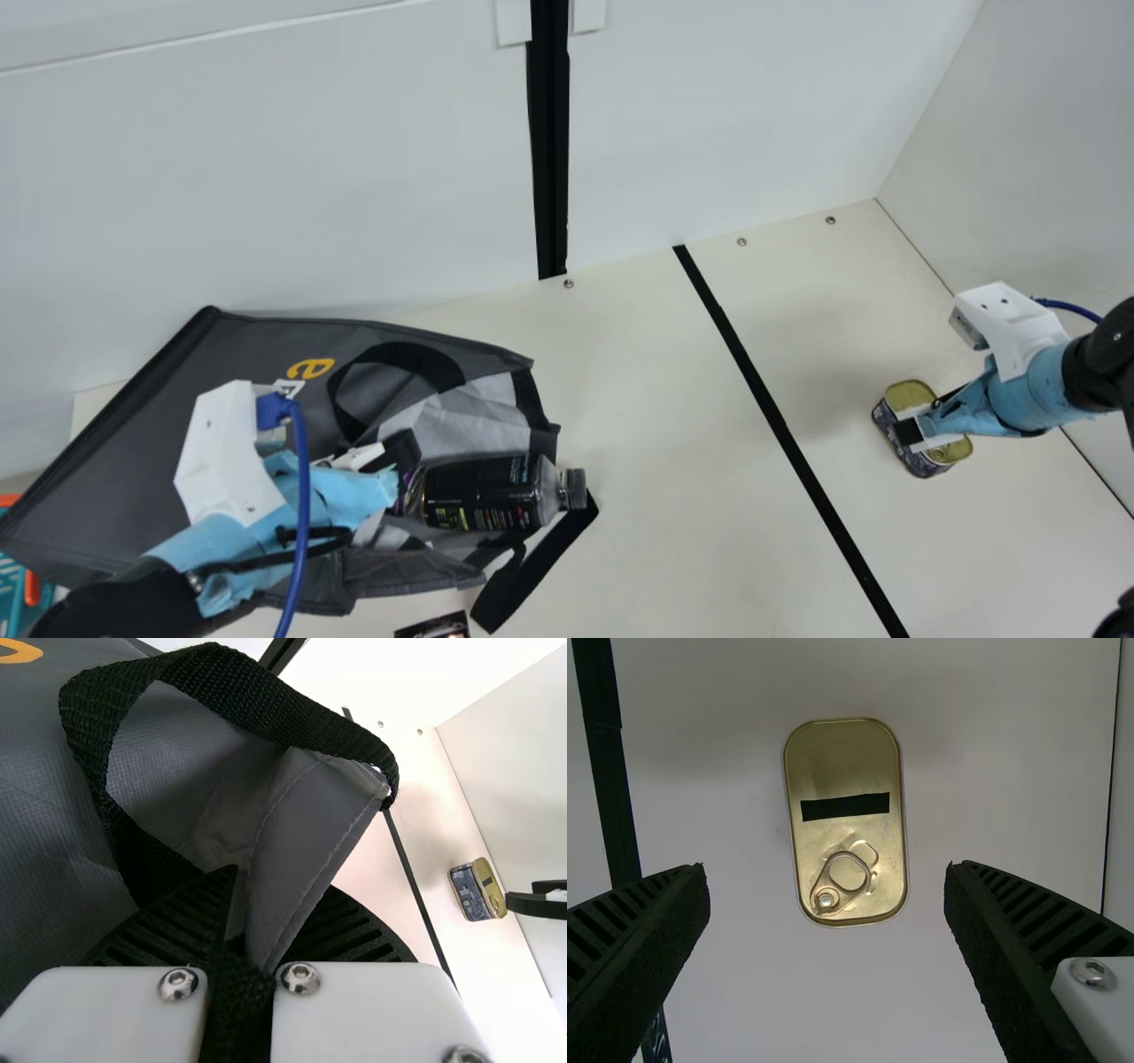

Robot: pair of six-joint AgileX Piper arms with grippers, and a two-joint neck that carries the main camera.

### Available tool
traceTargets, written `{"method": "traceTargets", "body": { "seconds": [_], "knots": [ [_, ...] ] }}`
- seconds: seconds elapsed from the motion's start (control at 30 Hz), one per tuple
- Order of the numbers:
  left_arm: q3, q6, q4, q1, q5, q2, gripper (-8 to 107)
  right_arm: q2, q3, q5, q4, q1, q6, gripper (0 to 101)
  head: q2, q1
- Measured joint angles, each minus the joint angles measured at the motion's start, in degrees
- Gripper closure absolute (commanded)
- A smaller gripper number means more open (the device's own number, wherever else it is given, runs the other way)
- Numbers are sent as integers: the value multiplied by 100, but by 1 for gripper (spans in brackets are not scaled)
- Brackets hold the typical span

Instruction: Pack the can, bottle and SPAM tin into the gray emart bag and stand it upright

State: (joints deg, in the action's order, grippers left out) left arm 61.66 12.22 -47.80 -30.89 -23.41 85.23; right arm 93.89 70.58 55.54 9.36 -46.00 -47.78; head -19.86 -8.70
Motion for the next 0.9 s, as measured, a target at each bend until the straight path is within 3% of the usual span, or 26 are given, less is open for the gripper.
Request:
{"method": "traceTargets", "body": {
  "seconds": [0.9],
  "knots": [
    [0, 0, 0, 0, 0, 0, 107, 1065, 213, -317, -236, 136, 355, 6, -9, 0]
  ]
}}
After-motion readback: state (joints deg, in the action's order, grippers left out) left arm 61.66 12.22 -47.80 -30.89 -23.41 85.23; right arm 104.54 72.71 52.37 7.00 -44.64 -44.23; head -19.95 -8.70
